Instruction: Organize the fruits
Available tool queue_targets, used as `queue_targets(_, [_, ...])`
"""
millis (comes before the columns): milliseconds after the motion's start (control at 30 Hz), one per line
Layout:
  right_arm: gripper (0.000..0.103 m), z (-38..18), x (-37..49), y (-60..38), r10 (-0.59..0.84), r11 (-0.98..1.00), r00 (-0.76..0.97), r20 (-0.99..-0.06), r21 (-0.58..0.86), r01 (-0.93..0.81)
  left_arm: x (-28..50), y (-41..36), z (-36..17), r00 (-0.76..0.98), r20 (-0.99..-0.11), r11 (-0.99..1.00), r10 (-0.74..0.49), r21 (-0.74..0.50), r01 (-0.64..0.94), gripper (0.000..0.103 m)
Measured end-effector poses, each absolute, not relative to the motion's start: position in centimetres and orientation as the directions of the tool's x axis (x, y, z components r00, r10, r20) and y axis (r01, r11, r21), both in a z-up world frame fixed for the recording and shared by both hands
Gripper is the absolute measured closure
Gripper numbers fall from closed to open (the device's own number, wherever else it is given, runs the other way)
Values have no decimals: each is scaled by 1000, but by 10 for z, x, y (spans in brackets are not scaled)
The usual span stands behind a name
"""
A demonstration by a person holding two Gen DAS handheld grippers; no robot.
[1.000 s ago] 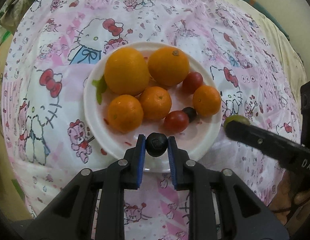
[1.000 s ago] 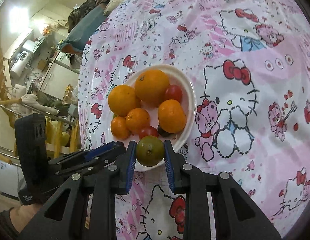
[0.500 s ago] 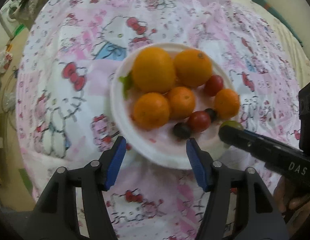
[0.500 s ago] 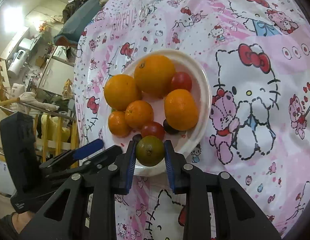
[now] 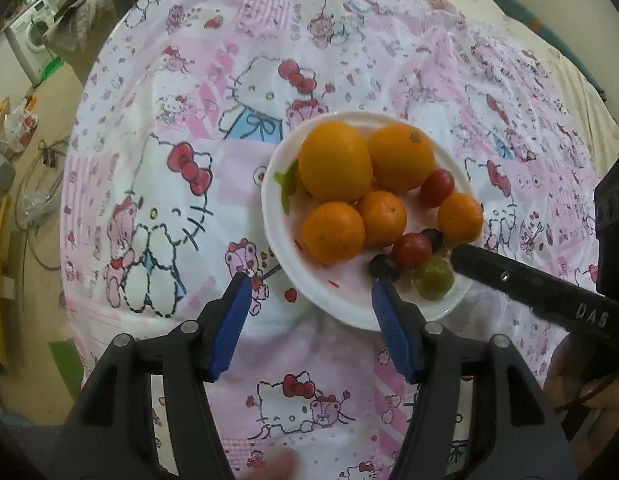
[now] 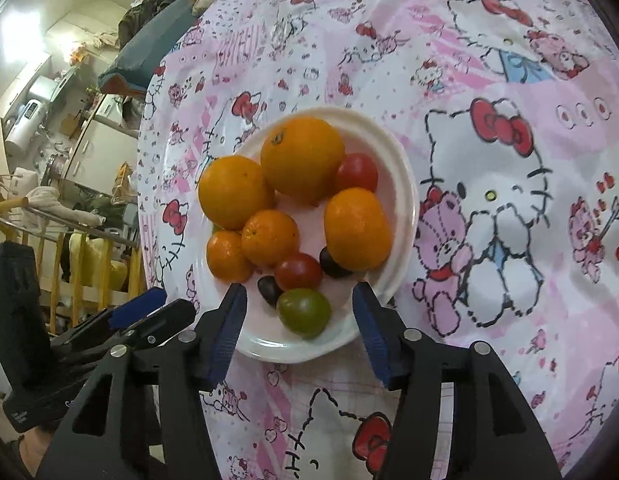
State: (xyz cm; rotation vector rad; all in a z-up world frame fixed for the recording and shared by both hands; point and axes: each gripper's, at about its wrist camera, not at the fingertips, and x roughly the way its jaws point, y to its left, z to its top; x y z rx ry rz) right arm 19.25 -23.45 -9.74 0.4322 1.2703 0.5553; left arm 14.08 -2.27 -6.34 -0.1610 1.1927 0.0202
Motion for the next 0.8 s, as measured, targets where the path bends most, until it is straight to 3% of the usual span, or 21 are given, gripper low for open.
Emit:
queue_targets(267, [35,-72,183,-253,592,804,290,-752,577,-144,132,-19,-46,430,-899,987,-82,-134,-91,42])
queue_targets(367, [29,-59,175,-254,579,813,318,-750,557,-167,127,-16,-41,459,-885,987,-75,-131,-91,28])
queue_targets(467, [22,-40,162,-253,562,826,359,-745,522,-210,120,-11,-36,483,-872,985,-79,-144,-99,25])
queue_targets(667, [12,-14,136,-248,505,863,442,-742,414,-291,97,-4,-15,568,-820,984,-70,-150,-96,2])
queue_targets(800, [4,-8,118,-249,467,884,492,-735,367,-289,84,-1,-5,604,-796,989,-44,-118,-84,1])
